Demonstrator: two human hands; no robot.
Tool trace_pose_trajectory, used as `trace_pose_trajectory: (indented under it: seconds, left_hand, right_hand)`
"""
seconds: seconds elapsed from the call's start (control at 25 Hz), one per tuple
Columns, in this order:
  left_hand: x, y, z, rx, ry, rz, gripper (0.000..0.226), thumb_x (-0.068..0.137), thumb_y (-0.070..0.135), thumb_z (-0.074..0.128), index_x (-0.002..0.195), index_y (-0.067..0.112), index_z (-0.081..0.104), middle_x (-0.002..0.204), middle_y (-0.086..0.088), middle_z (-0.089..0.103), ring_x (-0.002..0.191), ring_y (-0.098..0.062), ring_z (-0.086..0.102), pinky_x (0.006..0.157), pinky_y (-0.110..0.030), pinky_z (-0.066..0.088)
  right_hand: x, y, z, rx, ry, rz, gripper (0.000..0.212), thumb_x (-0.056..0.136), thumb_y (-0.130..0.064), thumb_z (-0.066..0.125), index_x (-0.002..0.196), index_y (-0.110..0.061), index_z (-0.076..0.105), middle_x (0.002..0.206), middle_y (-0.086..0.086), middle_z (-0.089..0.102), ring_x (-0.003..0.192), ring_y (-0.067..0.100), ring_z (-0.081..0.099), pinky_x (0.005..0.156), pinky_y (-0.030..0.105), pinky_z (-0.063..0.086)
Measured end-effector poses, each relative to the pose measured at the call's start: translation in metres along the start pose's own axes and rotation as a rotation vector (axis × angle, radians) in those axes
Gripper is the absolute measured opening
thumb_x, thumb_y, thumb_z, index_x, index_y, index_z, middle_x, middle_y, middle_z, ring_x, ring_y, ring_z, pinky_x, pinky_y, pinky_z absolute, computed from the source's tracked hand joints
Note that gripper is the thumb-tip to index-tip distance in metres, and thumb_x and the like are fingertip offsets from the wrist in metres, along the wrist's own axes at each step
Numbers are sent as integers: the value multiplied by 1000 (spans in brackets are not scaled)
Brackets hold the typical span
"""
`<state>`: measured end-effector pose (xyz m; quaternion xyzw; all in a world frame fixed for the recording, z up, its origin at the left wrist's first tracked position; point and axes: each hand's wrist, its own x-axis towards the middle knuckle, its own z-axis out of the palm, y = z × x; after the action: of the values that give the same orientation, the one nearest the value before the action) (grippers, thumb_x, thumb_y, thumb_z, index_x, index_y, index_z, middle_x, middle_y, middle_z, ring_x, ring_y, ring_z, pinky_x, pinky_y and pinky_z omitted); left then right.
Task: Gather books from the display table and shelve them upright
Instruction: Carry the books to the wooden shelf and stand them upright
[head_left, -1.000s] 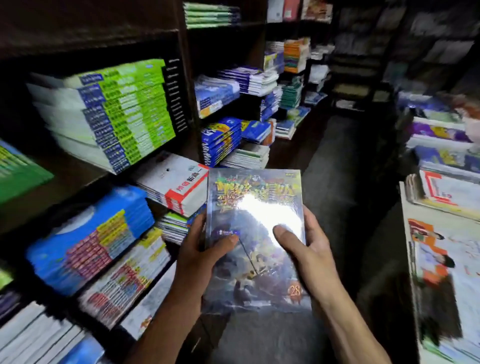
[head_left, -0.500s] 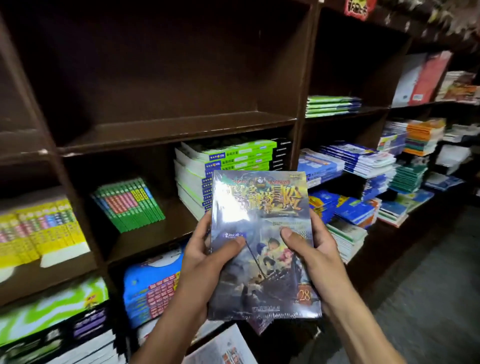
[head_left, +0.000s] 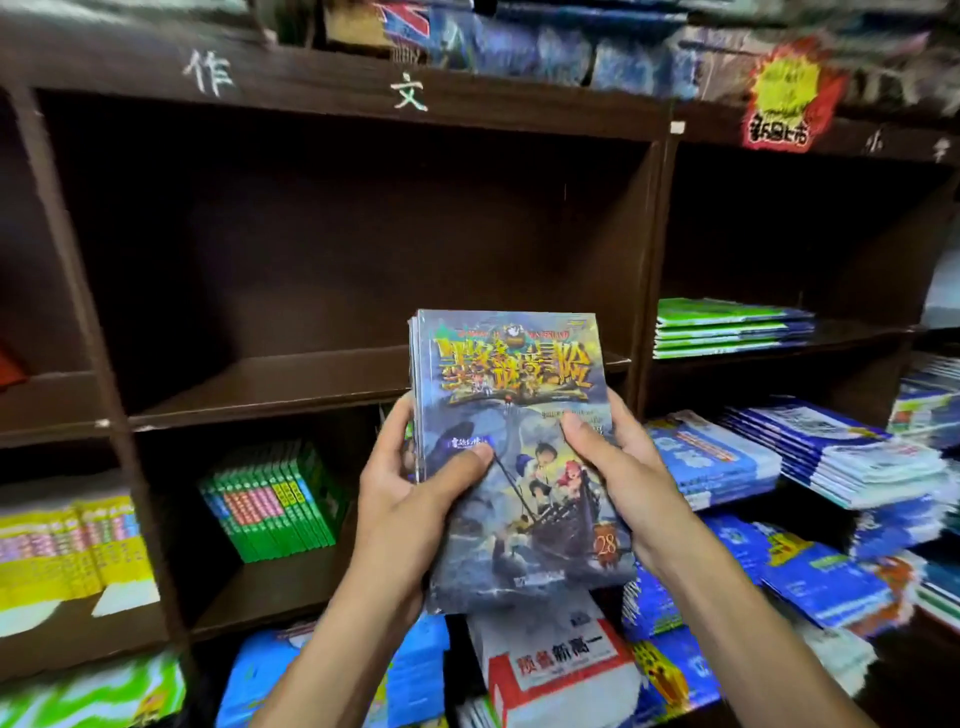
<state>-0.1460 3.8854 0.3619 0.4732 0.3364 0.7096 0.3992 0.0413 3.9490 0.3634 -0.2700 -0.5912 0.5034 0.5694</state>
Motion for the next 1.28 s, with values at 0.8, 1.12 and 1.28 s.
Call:
trace_pose_trajectory:
  seconds: [0.8,1.12,1.28]
  left_hand:
    - [180,-14,126,695,358,732,64,77,34,74,132,40,42,116,14,67,100,-13,66,72,-23,39]
    - [217,-61,178,792,438,660,52,88,28,64,136,35,45,122,13,62,102,-20,65,76,-38,51]
    - [228,-70,184,761,404,582,49,90,34,60,134,39,39,123,13,56,103,-21,64,79,-41,49]
  right_hand:
    - [167,-59,-14,-278,56,-113,80,61,-77,64,126,-31,55,127,-3,67,113,13,67,94,49,58]
    - [210,-39,-55,-398,61,-134,75,92,-58,57,156,-41,23,148,-6,54,134,14,51,114,37,40]
    - [226,-31,-59,-299,55,-197,58,100,-43,54,153,-40,32,138,-11,60,120,4,60,100,22,47]
